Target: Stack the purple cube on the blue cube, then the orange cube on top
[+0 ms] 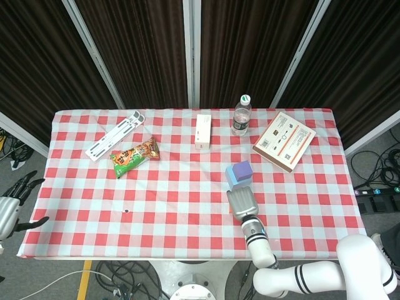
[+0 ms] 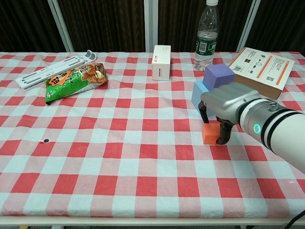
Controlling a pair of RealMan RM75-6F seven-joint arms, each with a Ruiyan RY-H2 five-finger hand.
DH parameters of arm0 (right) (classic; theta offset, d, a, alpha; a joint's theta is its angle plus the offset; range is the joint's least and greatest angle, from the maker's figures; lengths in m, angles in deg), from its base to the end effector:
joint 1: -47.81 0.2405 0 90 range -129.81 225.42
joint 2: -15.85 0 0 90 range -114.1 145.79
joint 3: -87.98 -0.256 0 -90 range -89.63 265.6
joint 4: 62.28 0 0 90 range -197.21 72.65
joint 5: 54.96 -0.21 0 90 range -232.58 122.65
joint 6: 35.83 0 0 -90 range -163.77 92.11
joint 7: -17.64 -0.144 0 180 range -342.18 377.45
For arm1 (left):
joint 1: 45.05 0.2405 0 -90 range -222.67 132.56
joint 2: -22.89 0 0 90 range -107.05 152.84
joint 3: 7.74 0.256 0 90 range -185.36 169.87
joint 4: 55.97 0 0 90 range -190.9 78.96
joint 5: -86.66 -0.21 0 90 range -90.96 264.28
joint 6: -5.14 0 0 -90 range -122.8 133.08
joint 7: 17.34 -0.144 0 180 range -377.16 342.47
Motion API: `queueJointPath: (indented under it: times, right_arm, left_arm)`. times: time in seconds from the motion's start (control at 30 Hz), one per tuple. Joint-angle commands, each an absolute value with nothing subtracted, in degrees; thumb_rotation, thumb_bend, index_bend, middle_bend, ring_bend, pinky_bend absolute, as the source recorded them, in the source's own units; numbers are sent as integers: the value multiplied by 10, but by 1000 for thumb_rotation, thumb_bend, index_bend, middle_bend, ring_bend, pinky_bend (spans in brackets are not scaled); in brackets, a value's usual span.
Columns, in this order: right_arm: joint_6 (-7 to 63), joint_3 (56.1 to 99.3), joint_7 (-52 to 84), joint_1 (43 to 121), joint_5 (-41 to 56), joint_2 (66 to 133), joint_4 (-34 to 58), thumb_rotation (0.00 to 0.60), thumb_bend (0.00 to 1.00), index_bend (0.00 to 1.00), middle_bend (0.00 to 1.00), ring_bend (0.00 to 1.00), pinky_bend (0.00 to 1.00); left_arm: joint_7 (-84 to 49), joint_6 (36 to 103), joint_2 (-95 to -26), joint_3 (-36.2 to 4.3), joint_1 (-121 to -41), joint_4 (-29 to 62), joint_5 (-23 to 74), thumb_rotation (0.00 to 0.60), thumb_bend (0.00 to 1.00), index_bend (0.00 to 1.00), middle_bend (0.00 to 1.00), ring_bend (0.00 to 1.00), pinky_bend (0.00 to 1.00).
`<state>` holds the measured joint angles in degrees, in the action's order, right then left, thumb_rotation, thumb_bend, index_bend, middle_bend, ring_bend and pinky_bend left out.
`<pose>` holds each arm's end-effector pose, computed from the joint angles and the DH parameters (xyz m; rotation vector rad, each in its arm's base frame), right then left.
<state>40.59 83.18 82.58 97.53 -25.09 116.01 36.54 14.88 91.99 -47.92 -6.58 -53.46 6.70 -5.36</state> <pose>-0.1171 -0.2792 -0.0681 1.9051 -0.7963 0.3811 -0.3726 0.1963 0.1683 -1.4656 -0.9972 -1.0785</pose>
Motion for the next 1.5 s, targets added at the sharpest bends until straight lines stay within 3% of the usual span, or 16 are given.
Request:
queueJointPath:
  times: [0.03, 0.3, 0.5, 0.8, 1.0, 1.33, 1.5]
  right_arm:
    - [405, 830, 827, 975, -250, 1162, 363, 600, 71, 457, 1000, 1000, 937]
    - [401, 827, 827, 975, -247, 1169, 350, 600, 76, 551, 1000, 1000, 949]
    - [399, 823, 830, 975, -244, 1168, 352, 600, 78, 560, 1000, 1000, 950]
    - [413, 794, 833, 979, -241, 1111, 434, 600, 78, 564, 1000, 1000, 950]
    - [423, 745, 848, 999, -270, 1053, 505, 600, 78, 566, 1000, 1000, 950]
    - [398, 622, 879, 1069, -443, 932, 568, 600, 79, 568, 1000, 1000, 954]
    - [345, 621, 884, 1094, -489, 898, 532, 600, 76, 569, 1000, 1000, 954]
  left_arm:
    - [150, 920, -479, -66, -535, 66, -54, 600, 52, 205, 153, 133, 276]
    - [152, 919, -481, -65, -534, 62, -54, 600, 52, 205, 153, 133, 276]
    - [155, 919, -481, -65, -535, 61, -54, 600, 51, 205, 153, 133, 276]
    - [150, 917, -478, -65, -537, 67, -55, 600, 51, 205, 153, 133, 276]
    - [144, 915, -475, -65, -538, 75, -55, 600, 52, 205, 153, 133, 276]
    - [133, 914, -467, -68, -543, 92, -55, 600, 51, 205, 153, 133, 276]
    - [126, 914, -463, -67, -543, 100, -57, 600, 51, 205, 153, 133, 276]
